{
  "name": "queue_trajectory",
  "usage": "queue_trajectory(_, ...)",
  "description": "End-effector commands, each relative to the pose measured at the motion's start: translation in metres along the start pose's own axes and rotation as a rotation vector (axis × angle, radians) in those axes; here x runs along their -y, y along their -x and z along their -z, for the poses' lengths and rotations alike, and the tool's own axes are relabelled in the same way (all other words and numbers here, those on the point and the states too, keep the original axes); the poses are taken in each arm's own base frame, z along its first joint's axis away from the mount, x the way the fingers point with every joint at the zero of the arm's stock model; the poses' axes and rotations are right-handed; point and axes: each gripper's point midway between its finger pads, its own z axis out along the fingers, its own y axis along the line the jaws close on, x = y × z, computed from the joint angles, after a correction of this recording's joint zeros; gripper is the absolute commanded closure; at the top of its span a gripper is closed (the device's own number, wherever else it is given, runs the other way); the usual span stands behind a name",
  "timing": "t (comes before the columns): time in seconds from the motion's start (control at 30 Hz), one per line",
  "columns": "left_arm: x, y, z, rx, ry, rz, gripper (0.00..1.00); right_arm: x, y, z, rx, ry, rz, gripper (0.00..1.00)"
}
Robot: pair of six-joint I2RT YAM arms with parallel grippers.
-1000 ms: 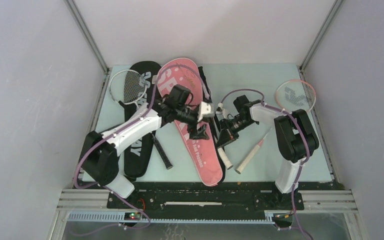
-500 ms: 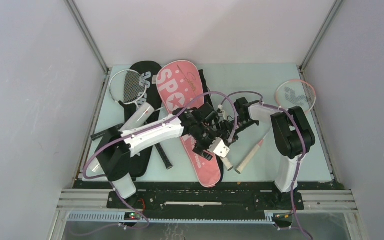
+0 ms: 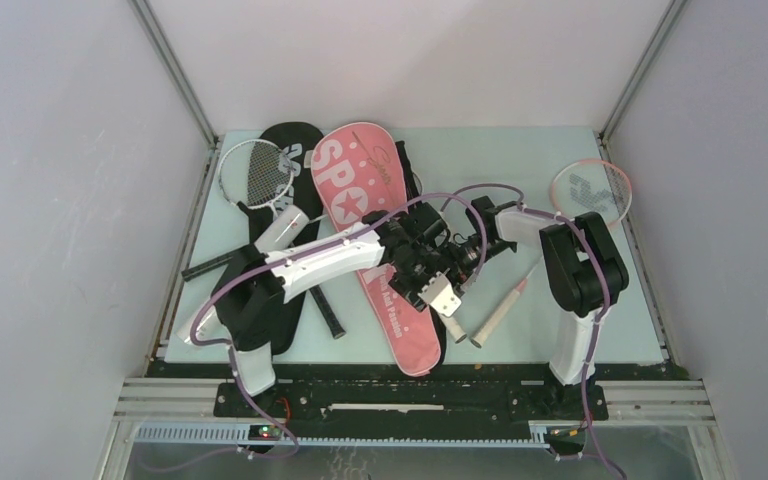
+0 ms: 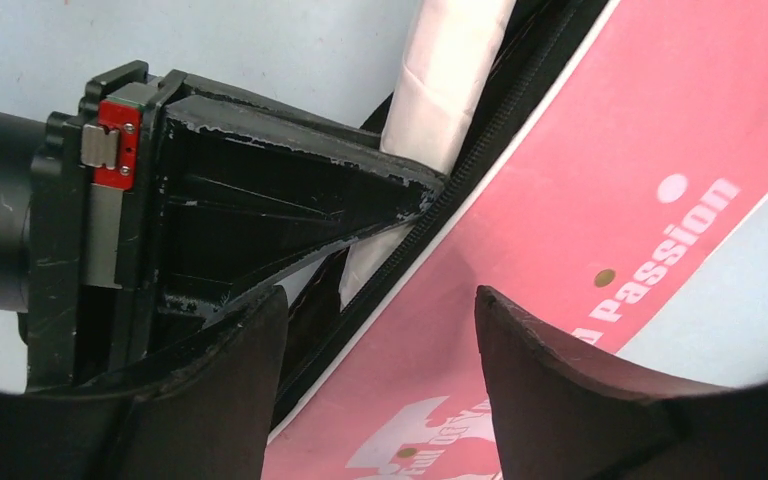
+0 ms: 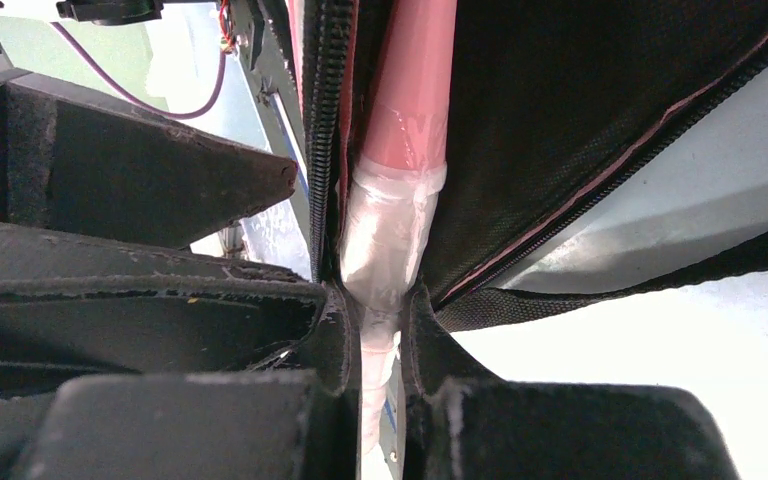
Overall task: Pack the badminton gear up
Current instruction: Adjust the racket in the racket bag.
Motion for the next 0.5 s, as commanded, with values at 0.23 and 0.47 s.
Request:
queue_trajectory(0.23,0.001,-0.015,-0.003,-0.127,-0.107,-0.203,0.33,-0.007,0.017,0.002,0.032,0.029,0.11,1.0)
queue_trajectory(0.47,-0.004,-0.009,-0.001,-0.127,-0.105,-0.211,0.52,-0.005,0.016,0.001,0.027,0.023,0.107,1.0)
